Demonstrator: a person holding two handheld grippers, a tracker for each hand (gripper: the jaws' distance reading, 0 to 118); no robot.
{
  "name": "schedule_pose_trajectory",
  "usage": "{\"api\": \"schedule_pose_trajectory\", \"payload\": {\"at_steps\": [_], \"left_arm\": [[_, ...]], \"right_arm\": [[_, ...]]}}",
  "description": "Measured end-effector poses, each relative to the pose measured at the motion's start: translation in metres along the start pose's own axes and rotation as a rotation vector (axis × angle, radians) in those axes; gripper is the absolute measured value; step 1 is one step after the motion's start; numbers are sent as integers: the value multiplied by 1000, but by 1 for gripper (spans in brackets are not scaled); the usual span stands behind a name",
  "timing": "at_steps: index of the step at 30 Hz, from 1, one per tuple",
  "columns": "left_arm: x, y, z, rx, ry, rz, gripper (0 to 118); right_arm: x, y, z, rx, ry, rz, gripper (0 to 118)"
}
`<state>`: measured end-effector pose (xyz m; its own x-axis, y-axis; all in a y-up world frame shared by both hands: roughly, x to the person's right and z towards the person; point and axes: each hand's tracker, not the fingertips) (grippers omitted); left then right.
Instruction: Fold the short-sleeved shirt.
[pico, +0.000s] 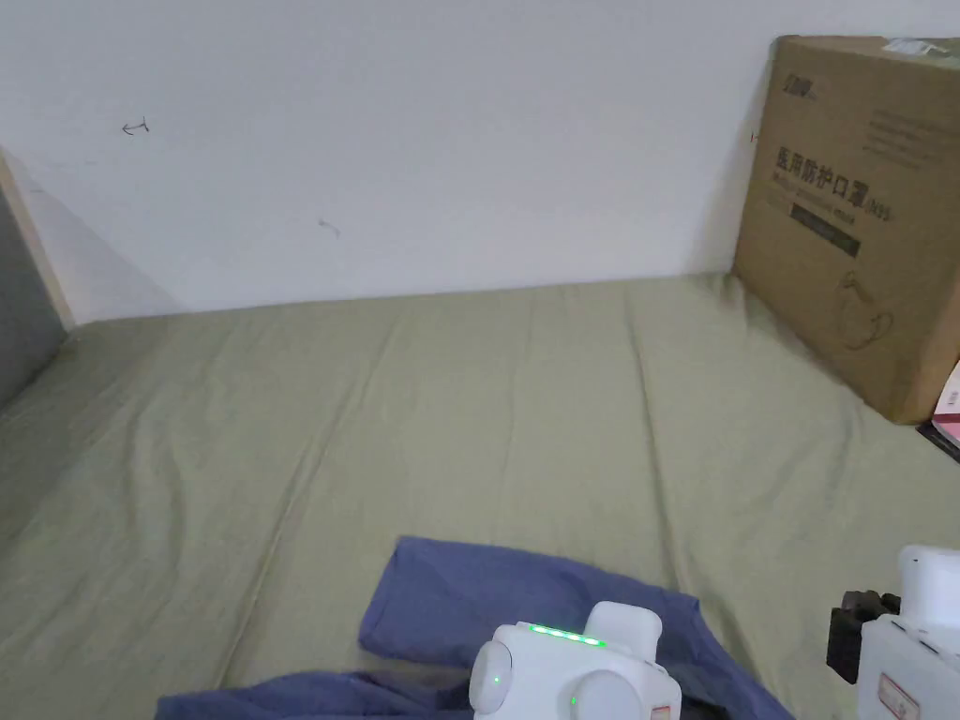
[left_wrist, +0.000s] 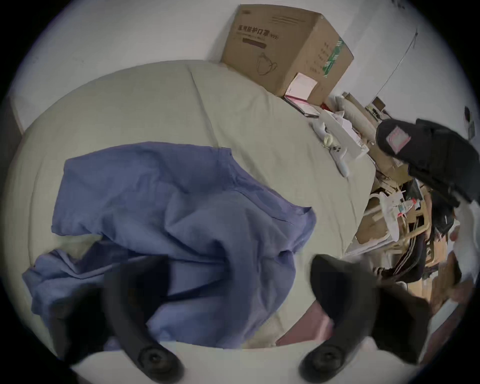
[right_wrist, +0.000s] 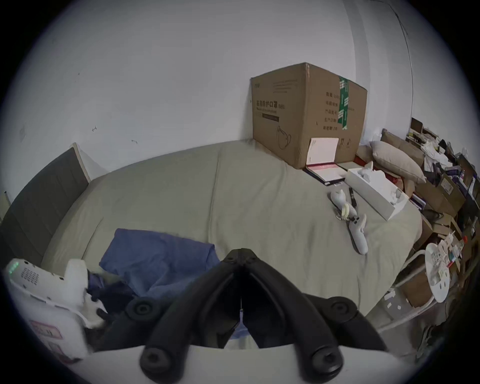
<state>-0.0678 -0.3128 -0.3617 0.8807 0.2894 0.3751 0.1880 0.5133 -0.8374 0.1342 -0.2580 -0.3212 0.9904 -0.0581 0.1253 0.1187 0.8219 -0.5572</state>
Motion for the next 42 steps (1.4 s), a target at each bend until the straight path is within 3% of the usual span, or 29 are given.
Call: {"api": "schedule_pose_trajectory", "payload": {"at_steps": [6,7,8,10,15,21,24,28,29,31,34,36,38,39,40,41,42], "left_arm": [[-30,-1,48,87,92,16,107],[-36,-3,55,97,100,30,92],[-45,-8,61,107,112,61,68],[-66,-21,62,91,161,137,0],[-109,-61,71,37,220,256,0],[-165,-65,100,90,279,351,0],[-206,-61,119,134,399,364,2],[-269,-57,128,90,519,434,98],[-288,-58,127,96,504,483,106],[-315,-63,117,59,486,592,107],[-344,-69,88,5,446,638,104],[-349,-77,64,-67,519,622,76],[-332,-70,79,-10,527,572,69],[-323,-69,83,-9,562,521,52],[-318,-68,86,0,582,485,14],[-318,-67,88,10,545,513,2],[-314,-64,94,14,531,549,2]], "right_arm": [[-10,-2,-6,-14,30,17,0],[-14,-2,-7,-15,41,24,0],[-19,-3,-6,-19,54,34,0],[-28,-6,-8,-31,75,51,0],[-54,-15,-16,-68,123,125,0],[-77,-7,-21,-87,146,146,0],[-86,-6,-32,-91,143,166,0],[-94,-7,-40,-106,159,173,0],[-97,-8,-42,-111,162,174,0],[-102,-10,-46,-123,169,182,0],[-108,-14,-49,-143,175,195,0],[-110,-17,-52,-160,177,205,0],[-111,-18,-51,-169,180,215,0],[-111,-18,-52,-170,181,217,0],[-110,-19,-55,-174,186,216,0],[-109,-18,-58,-183,191,212,0],[-109,-16,-60,-187,195,203,0]]}}
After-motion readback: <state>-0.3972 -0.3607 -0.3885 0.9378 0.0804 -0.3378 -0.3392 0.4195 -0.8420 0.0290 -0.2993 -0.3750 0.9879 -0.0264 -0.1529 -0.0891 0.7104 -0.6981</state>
